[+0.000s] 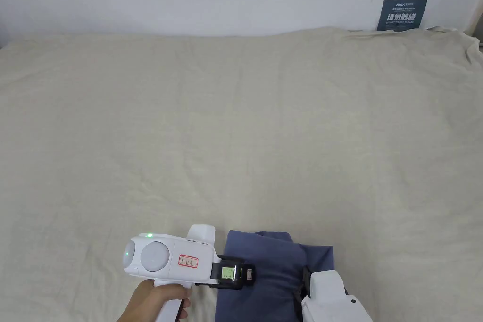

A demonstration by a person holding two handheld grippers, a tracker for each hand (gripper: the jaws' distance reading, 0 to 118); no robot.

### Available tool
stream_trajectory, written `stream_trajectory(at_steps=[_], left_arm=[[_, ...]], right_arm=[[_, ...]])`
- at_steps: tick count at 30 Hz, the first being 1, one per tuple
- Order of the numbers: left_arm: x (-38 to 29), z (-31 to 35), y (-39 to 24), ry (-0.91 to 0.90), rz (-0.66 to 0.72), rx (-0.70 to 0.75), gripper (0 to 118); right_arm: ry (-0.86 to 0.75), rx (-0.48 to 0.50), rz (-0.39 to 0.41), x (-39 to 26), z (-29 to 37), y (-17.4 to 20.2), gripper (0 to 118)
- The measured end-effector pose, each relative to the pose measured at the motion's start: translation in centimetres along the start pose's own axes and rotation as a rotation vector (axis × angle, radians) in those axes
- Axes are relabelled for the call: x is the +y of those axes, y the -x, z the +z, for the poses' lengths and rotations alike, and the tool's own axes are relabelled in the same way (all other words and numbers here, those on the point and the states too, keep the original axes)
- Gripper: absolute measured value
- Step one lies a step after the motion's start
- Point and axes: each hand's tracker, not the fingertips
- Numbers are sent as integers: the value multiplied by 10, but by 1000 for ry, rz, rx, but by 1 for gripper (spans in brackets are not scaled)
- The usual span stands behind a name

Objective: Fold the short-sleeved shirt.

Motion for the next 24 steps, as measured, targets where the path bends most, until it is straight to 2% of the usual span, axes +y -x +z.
stream_trajectory(at_steps=[4,6,8,12,16,24], left_arm=[[-2,-5,-2,14,25,-8,30],[-4,-7,-4,6,29,-2,26],[-5,-5,-6,-2,14,2,23],[0,10,-12,-27,-5,-18,21],[11,35,-14,-44,-38,-38,21],[34,108,33,-101,-54,122,20]], right_arm=[[10,17,0,4,1,-3,0],[24,31,-4,9,2,-6,0],[30,55,-37,18,9,-12,0],[-56,63,-68,42,36,-22,0],[-160,54,-36,79,63,-32,0],[-324,43,22,143,107,-43,0]])
